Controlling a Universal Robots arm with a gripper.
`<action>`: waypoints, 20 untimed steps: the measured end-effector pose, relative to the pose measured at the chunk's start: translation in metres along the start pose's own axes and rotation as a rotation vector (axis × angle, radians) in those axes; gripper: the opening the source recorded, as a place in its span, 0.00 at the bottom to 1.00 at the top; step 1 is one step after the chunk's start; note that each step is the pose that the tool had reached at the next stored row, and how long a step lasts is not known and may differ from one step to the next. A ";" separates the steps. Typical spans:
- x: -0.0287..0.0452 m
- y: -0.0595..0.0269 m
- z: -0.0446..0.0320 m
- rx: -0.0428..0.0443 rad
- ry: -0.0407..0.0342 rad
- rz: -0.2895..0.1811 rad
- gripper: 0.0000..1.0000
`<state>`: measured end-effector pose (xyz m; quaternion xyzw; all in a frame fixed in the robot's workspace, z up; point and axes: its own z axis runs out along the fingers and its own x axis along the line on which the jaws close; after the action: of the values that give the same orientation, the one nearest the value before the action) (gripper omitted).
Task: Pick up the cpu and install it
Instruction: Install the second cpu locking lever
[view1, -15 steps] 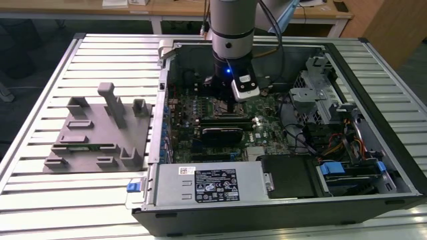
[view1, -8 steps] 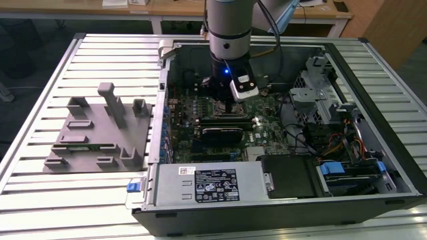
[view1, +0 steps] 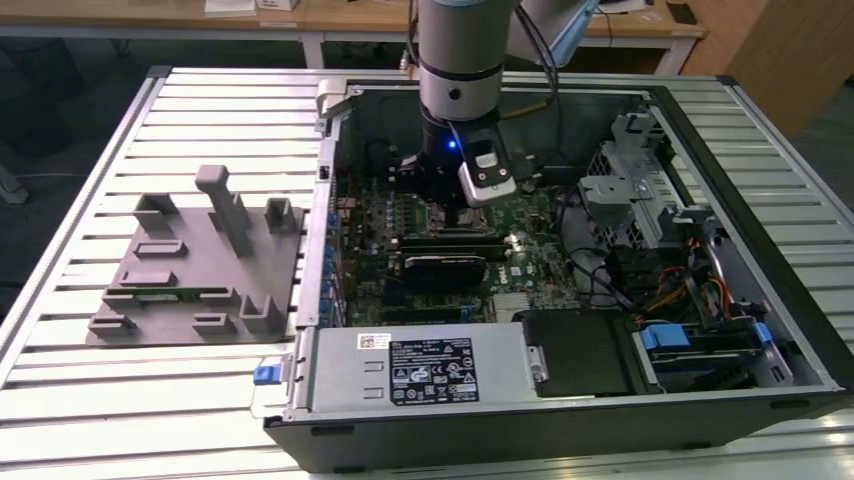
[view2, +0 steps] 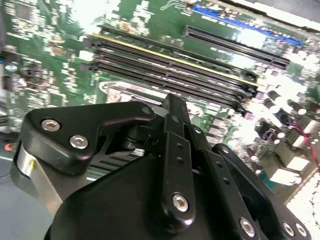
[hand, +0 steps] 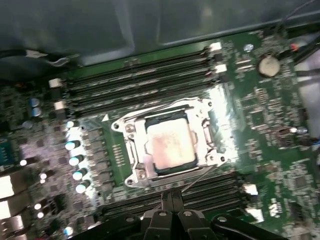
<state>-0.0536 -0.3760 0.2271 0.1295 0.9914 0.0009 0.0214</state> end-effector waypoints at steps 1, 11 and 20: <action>0.0000 -0.0002 0.0005 0.0027 0.0105 -0.003 0.11; 0.0000 -0.0003 0.0016 0.0098 0.0376 -0.009 0.11; 0.0095 -0.0034 0.0061 0.0099 0.0376 -0.009 0.11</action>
<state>-0.0634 -0.3768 0.2206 0.1250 0.9922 -0.0016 0.0021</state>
